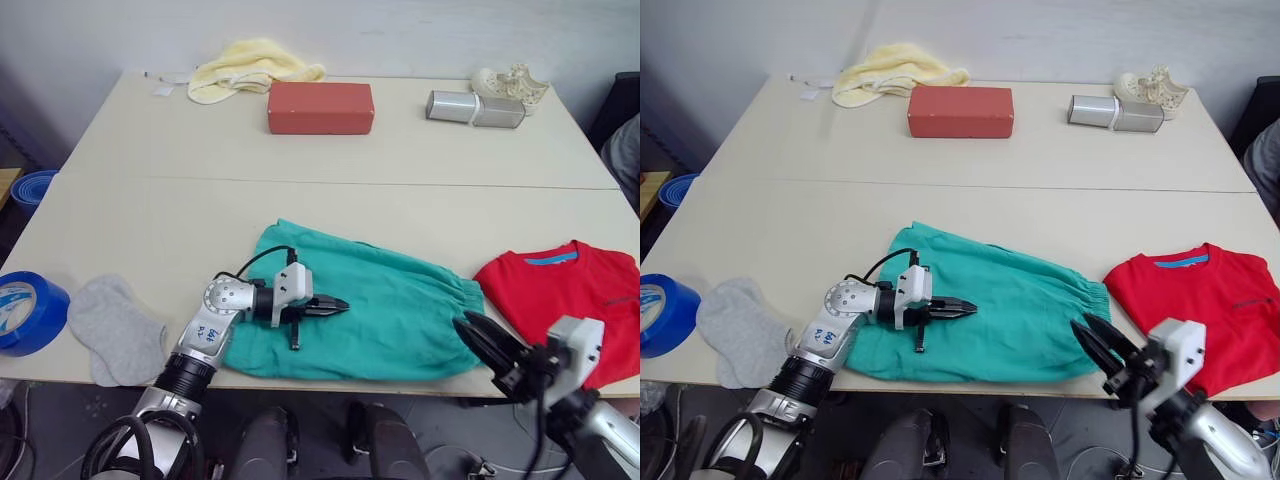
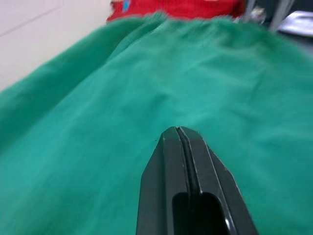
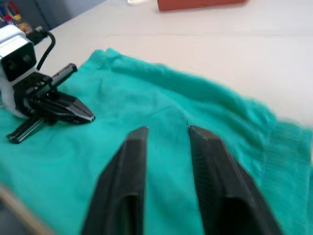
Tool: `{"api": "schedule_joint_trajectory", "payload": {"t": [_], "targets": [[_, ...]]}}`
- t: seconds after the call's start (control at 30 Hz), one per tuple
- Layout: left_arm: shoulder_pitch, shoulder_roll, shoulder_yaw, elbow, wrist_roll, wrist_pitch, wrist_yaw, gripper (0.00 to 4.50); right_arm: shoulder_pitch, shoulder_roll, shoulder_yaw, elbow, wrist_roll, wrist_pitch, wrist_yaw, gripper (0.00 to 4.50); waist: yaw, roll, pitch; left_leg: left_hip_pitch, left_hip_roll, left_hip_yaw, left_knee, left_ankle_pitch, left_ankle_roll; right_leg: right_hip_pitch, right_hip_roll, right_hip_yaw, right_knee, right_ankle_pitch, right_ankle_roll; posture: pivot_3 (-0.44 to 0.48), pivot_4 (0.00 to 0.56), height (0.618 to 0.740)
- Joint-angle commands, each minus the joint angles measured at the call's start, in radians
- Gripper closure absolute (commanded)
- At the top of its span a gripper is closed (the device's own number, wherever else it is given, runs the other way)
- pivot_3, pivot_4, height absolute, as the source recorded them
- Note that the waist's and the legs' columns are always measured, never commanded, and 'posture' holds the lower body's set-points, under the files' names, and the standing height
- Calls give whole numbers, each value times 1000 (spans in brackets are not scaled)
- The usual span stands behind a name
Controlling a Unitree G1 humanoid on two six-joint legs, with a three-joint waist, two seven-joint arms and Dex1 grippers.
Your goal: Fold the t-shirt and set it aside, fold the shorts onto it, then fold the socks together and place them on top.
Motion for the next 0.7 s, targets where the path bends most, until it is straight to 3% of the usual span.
{"api": "schedule_joint_trajectory", "payload": {"t": [0.03,0.2,0.37,0.7], "targets": [[-46,-25,-5,-34,-51,-27,-58,4500,143,-28,-134,-65,302,110,-162,1817,4,1,-1,0,0,0,0,0,0,0,0,0,0,0,0,0,150,740],[-95,-55,-16,19,-44,-50,-105,4500,284,-64,-151,-72,640,171,-407,44,0,2,-1,0,0,0,-1,-2,2,0,0,0,-3,0,0,0,150,740],[-114,-77,-17,77,-36,-78,-134,4500,206,-59,-69,-53,791,150,-571,44,-3,4,-2,0,0,0,-3,-2,2,0,1,0,-4,0,0,0,150,740],[-167,-80,-10,207,21,-153,-108,4500,2,-68,94,20,804,158,-815,44,2,2,-4,-2,-1,0,-2,-2,3,-1,2,0,-4,0,1,0,150,740]]}}
